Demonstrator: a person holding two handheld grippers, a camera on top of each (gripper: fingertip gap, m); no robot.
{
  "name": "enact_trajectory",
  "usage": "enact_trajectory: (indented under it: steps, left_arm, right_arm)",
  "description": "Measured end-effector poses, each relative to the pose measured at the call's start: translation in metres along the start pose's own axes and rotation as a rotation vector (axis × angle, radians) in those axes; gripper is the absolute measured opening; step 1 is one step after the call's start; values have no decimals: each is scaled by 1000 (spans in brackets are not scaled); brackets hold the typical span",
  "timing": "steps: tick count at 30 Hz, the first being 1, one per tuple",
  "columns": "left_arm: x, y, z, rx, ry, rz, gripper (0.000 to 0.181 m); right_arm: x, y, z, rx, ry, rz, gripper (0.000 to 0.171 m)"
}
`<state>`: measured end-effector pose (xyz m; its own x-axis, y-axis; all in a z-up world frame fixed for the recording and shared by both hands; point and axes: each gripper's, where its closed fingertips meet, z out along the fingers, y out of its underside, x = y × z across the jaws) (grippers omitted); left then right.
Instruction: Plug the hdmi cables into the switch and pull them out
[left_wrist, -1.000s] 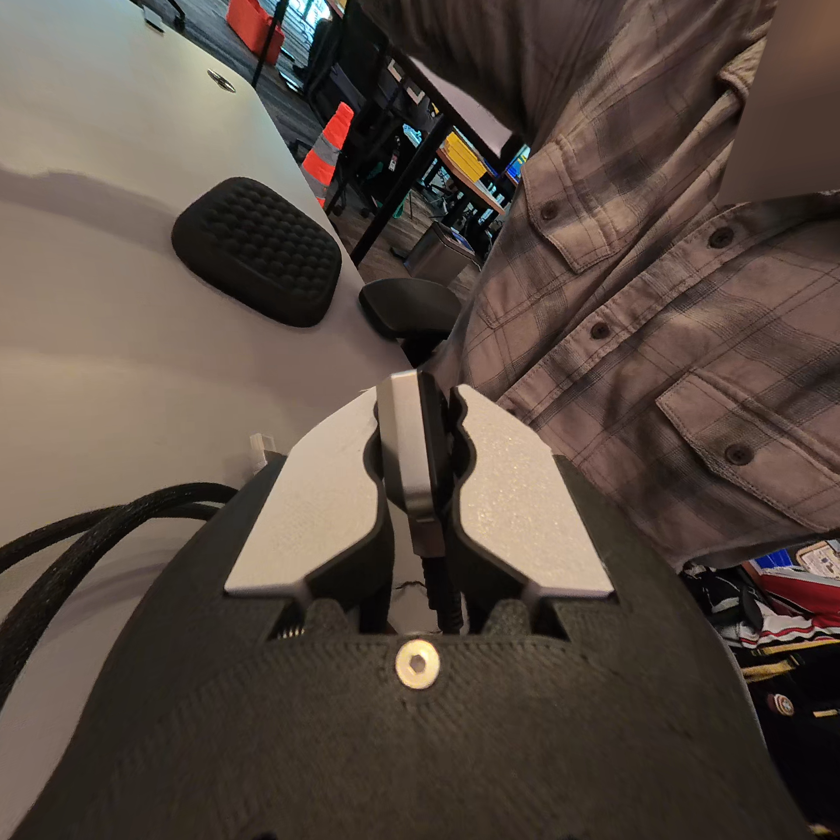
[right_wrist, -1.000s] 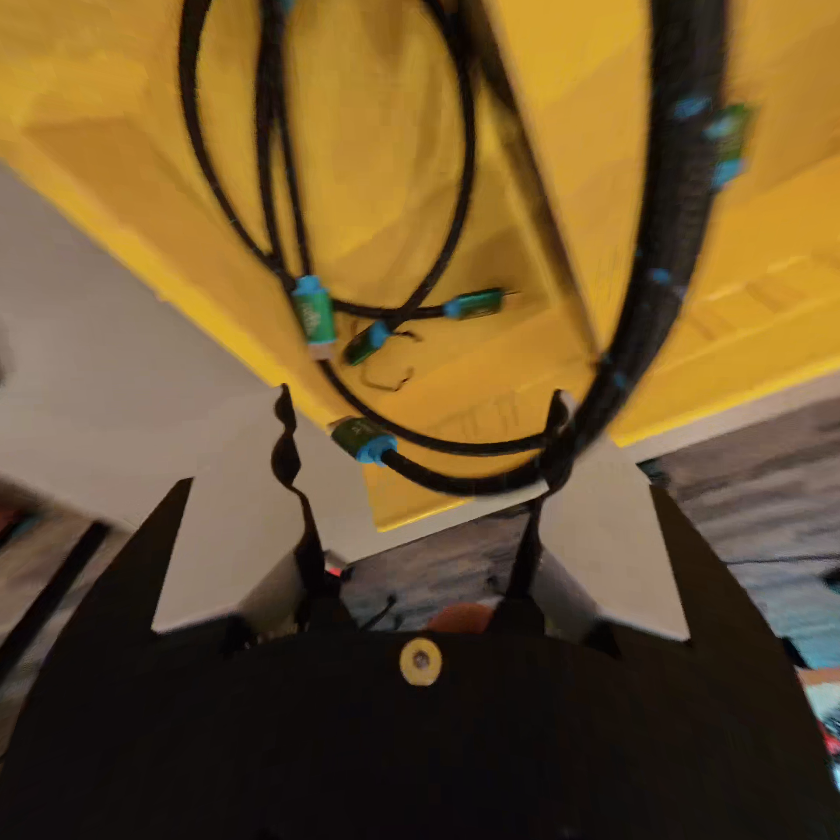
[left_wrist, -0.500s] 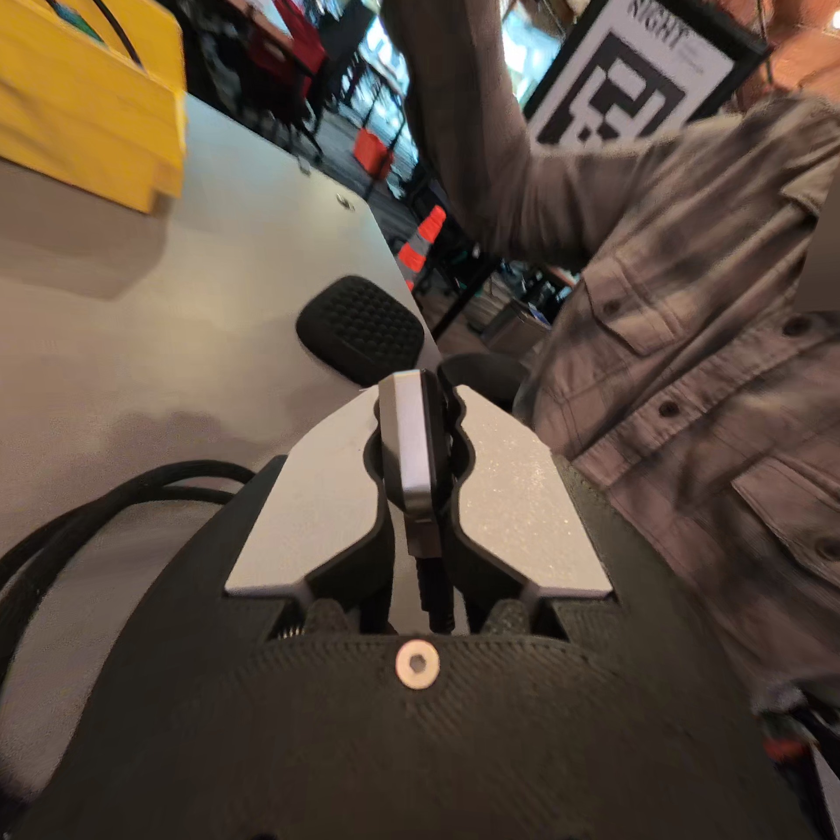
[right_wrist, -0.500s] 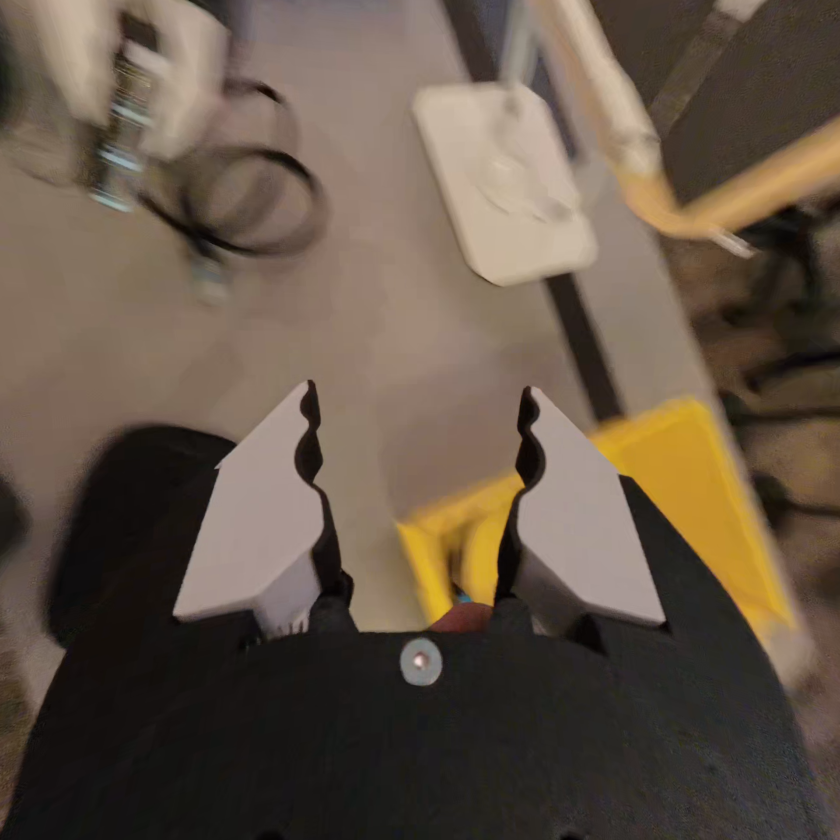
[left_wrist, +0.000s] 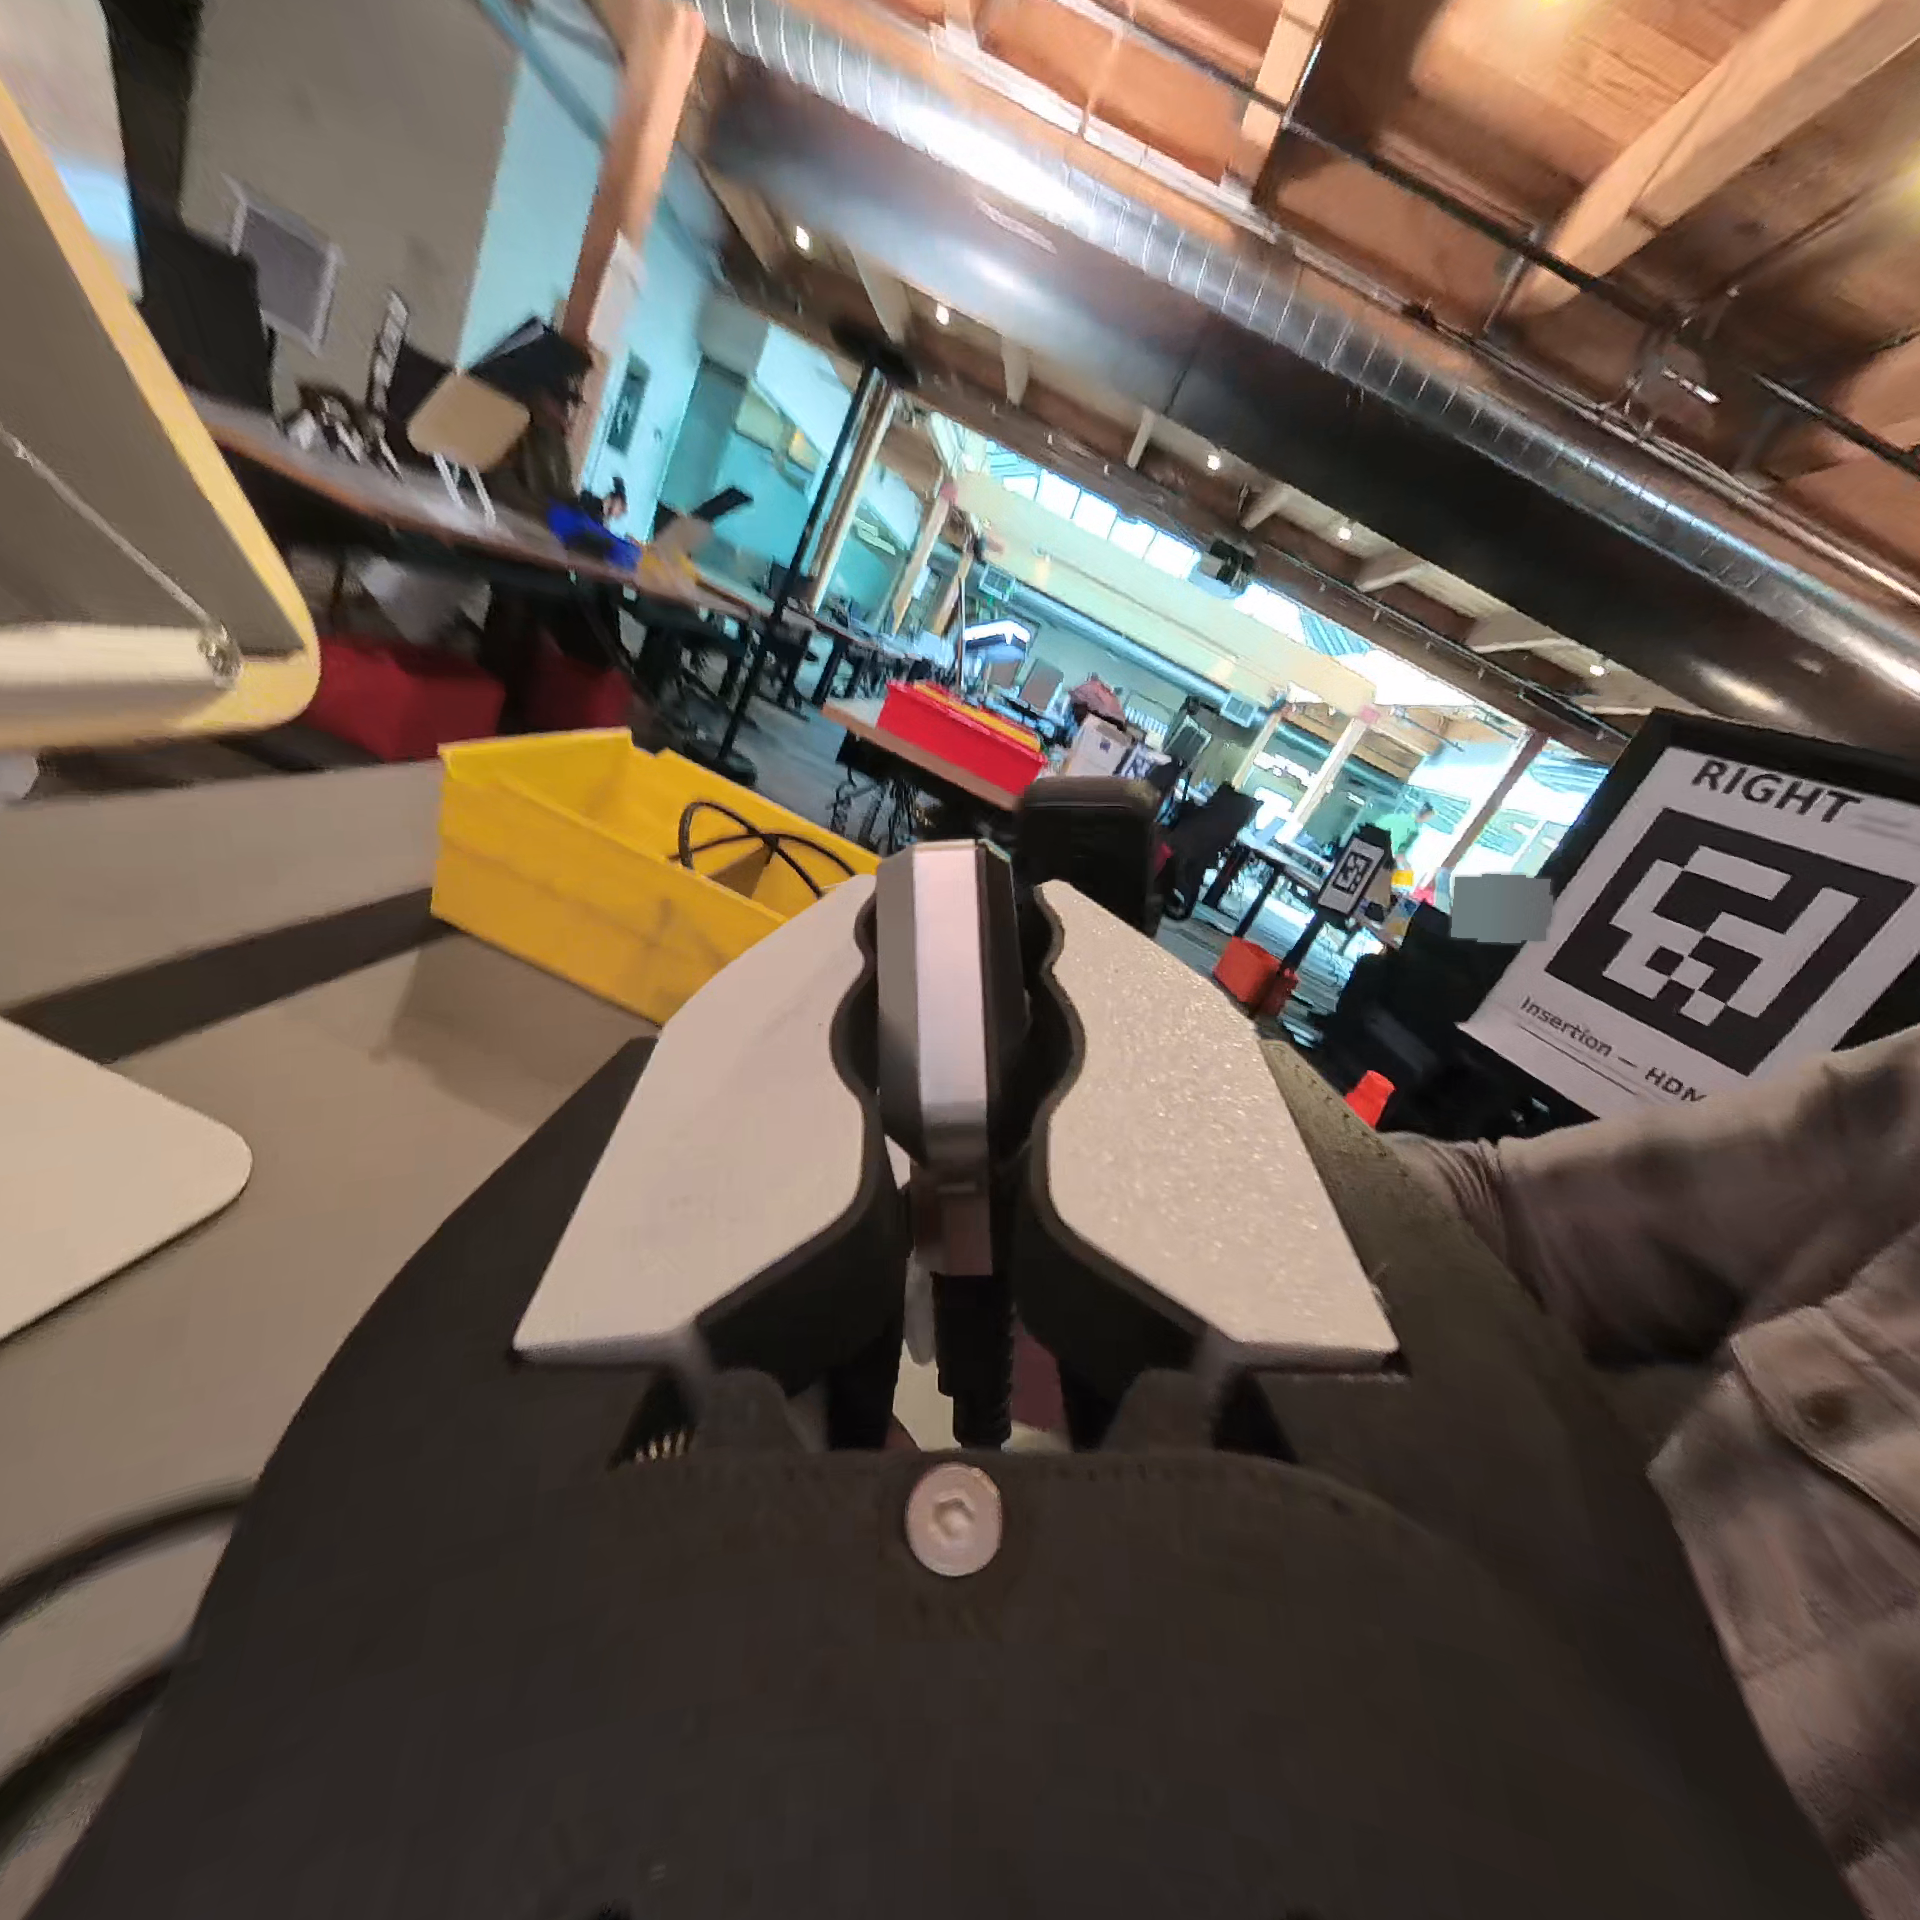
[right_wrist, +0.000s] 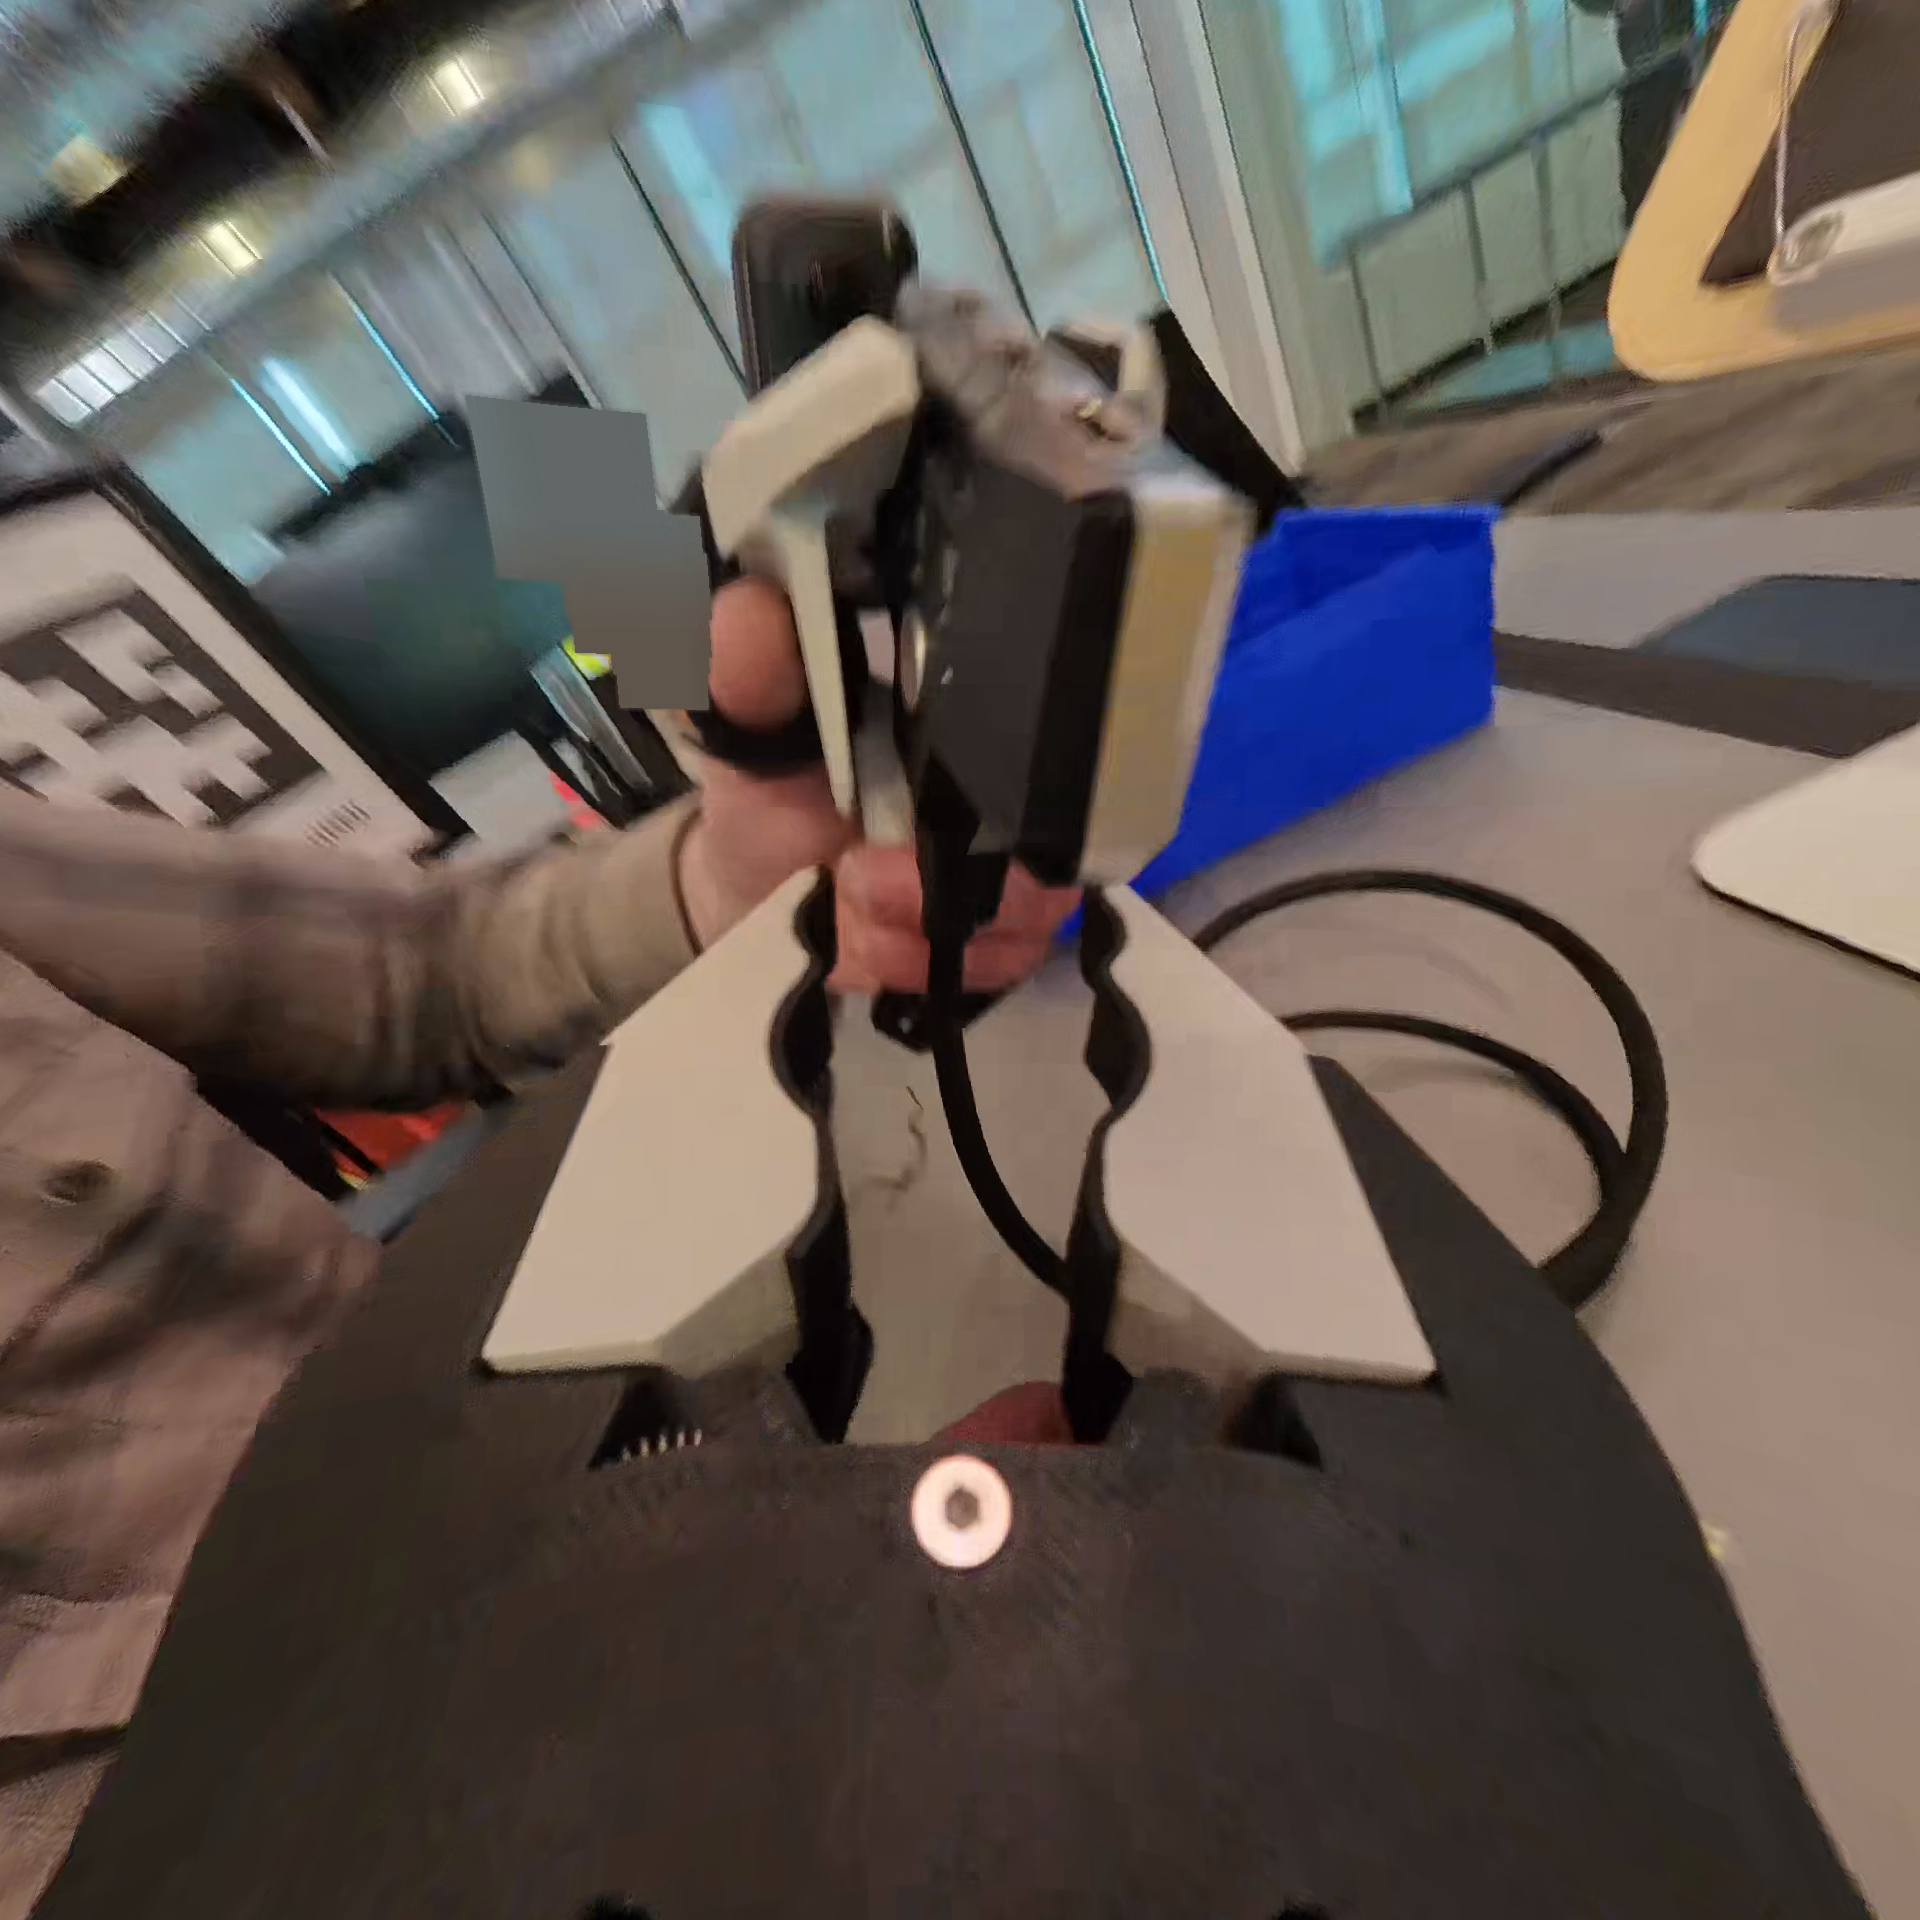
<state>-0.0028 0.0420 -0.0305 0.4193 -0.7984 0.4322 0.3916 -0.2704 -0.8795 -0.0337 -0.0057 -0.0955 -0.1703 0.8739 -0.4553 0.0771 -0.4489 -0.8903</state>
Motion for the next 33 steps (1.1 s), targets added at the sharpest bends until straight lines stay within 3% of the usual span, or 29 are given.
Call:
enact_trajectory:
  steps: [3,8,9,11,13,16,20,26,30,33]
  left_arm:
    - [4,-5,2,36,18,3,23]
    - [14,-12,3,76,91,11,22]
    - [17,-14,4,69,99,27,29]
    - [18,-29,1,106,85,70,59]
    - [18,-44,-8,143,71,135,73]
    - [-17,-36,-23,102,-97,331,68]
    - [-57,-10,-38,128,-213,313,52]
    - [-81,26,-40,88,-288,304,42]
    - [-87,27,-44,91,-303,298,40]
    - [-92,32,-45,75,-316,301,40]
  right_arm:
    - [-4,-17,0,82,-91,55,16]
    - [-10,-23,-4,89,-106,-19,12]
    - [-12,-26,-7,86,-97,-43,12]
    - [-14,-41,-19,76,-49,-116,12]
    - [-14,-67,-40,73,0,-169,12]
    - [-10,-122,-83,64,114,-273,12]
    - [2,-203,-142,14,300,-456,12]
    - [55,-302,-221,-6,571,-615,12]
    - [110,-333,-262,75,672,-626,12]
    - [160,-326,-286,165,690,-557,12]
